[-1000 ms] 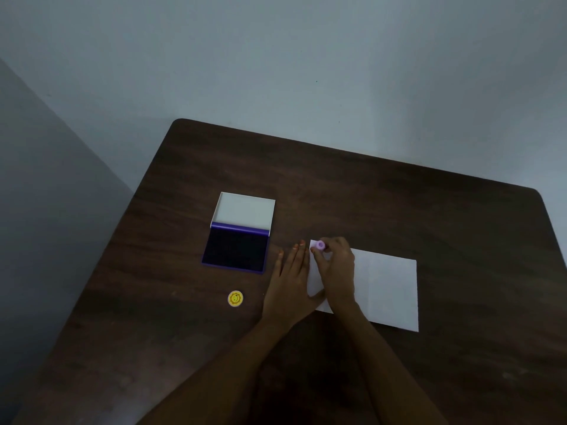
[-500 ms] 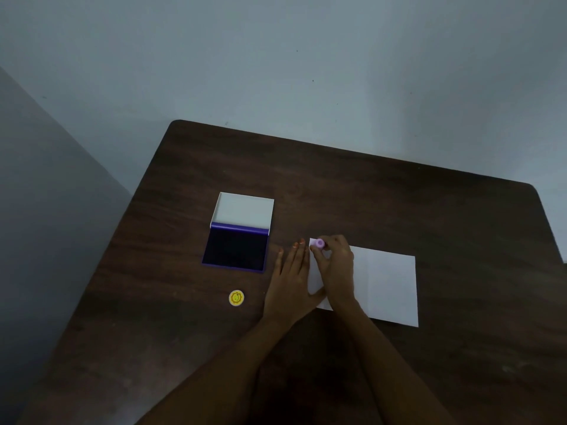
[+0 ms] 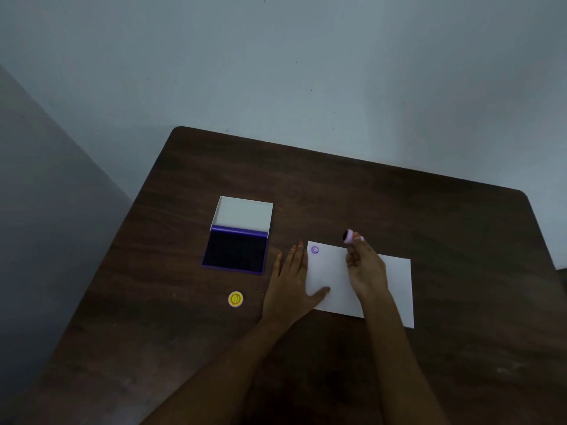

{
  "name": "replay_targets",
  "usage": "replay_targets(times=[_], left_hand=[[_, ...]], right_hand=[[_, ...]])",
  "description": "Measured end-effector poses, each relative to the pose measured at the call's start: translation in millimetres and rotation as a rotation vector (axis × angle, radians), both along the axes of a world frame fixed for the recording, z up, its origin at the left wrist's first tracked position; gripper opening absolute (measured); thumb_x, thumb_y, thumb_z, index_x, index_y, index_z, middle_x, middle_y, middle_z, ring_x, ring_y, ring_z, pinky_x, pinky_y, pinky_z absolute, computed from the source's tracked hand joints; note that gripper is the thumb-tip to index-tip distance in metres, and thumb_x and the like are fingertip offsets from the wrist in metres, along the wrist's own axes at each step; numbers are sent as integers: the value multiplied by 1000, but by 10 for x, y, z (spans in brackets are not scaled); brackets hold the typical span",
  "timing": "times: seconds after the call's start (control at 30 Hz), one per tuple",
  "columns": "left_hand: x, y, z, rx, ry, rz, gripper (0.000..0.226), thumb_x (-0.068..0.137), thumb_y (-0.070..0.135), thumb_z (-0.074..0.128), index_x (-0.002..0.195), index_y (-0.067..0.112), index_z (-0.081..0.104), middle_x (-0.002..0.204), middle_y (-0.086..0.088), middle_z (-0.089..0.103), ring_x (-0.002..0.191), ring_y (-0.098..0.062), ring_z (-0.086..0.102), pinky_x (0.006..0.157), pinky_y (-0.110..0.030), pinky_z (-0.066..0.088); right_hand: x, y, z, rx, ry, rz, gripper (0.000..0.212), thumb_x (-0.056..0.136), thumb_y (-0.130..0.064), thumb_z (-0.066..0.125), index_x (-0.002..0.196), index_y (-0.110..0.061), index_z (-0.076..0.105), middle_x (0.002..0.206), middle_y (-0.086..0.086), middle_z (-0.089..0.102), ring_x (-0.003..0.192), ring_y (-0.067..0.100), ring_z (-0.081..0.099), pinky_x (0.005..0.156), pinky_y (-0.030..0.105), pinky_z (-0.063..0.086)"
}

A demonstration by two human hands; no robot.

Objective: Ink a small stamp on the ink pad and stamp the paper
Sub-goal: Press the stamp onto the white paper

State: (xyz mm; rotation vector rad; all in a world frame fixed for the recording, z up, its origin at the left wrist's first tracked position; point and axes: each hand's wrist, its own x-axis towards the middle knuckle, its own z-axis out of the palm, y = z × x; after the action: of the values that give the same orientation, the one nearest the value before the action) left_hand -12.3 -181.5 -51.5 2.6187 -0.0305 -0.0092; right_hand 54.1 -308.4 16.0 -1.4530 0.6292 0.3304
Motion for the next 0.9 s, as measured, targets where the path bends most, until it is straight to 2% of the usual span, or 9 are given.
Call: replay_targets(times=[0.03,0.13,0.2,0.3,0.4,0.57,0.73,0.8,0.9], left_hand=[[-3,2,-4,8,-3,0,91,80,66,41,143,10,6,155,-10,11,142,-19,6,111,-35,-10],[-1,1,-8,12,-8,2,90,80,66,40,143,10,7,155,-10,12,142,-19,8,110,-35,-9],[-5,1,-12,11,-7,4,90,80,66,40,143,10,7,154,-10,13,142,-19,8,111,-35,-9],[-6,5,-19,15,-6,3,90,81,65,41,143,10,7,154,-10,13,142,-19,8,111,-35,-10],[-2,4,-18,15,1,3,90,81,65,40,143,10,6,155,-10,12,142,-19,7,111,-34,-11],[-7,-8,-1,8,2,15,89,81,66,38,143,10,6,155,-9,11,142,-19,7,111,-35,-9],[-28,13,116,-199,-14,74,78,86,50,49,142,12,12,154,-9,16,141,-16,10,112,-29,0],[-73,56,195,-284,-35,73,69,88,40,53,141,13,18,152,-8,22,139,-14,13,112,-27,5],[-195,187,280,-282,-100,81,51,89,22,55,135,13,35,146,-10,36,136,-17,26,111,-27,15]], right_hand=[[9,-43,4,68,37,-44,12,86,-19,54,76,-24,57,109,21,60,87,4,51,96,26,37],[42,-144,10,345,181,-302,12,79,-24,65,76,-14,58,77,4,65,74,8,57,70,23,47],[38,-160,16,453,206,-377,14,80,-25,64,78,-13,59,58,0,70,65,8,63,59,19,49],[19,-160,18,564,215,-449,11,81,-22,63,80,-11,60,62,2,72,57,6,67,49,16,54],[24,-147,6,581,224,-460,10,82,-21,62,81,-11,59,81,3,66,73,9,63,58,16,53],[-3,-124,19,522,220,-402,13,81,-23,63,78,-11,60,66,2,67,71,9,58,59,17,49],[-94,-95,108,473,191,-306,13,77,-22,65,81,-11,59,78,3,57,72,9,52,68,21,44],[-131,-78,149,438,180,-258,22,72,-23,69,87,-10,59,85,6,58,80,12,53,73,23,45],[-208,-32,195,361,167,-181,48,70,-26,72,110,-7,55,104,9,55,96,16,52,94,29,40]])
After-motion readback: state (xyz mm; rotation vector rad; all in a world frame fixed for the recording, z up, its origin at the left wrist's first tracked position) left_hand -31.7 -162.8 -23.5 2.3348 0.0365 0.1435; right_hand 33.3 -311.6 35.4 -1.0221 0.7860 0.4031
